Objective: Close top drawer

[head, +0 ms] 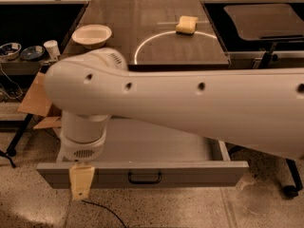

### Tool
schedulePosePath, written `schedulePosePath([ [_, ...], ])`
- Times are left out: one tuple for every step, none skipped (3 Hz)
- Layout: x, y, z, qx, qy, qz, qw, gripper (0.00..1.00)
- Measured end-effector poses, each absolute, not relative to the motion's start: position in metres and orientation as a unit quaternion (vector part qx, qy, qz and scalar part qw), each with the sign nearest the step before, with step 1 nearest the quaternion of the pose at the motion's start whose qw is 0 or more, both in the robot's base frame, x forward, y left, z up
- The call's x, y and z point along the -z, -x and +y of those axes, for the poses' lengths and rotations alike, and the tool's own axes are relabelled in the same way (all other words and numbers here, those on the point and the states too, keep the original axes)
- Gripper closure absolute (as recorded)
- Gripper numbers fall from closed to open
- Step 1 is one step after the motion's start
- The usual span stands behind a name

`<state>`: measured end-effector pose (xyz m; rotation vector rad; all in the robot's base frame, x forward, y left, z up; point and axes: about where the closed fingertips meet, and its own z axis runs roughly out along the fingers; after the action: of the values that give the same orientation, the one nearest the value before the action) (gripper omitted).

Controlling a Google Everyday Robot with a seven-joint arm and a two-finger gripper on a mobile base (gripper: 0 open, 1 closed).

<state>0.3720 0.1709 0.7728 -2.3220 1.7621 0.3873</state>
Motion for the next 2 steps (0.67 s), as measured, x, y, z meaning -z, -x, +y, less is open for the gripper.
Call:
schedulePosePath([
  [-0.756, -0.358, 0.192, -0.129, 0.782, 0.605, 0.077, 0.5],
  [-0.734, -0.352, 0.205, -0.135, 0.768, 0.624, 0.051, 0.73],
])
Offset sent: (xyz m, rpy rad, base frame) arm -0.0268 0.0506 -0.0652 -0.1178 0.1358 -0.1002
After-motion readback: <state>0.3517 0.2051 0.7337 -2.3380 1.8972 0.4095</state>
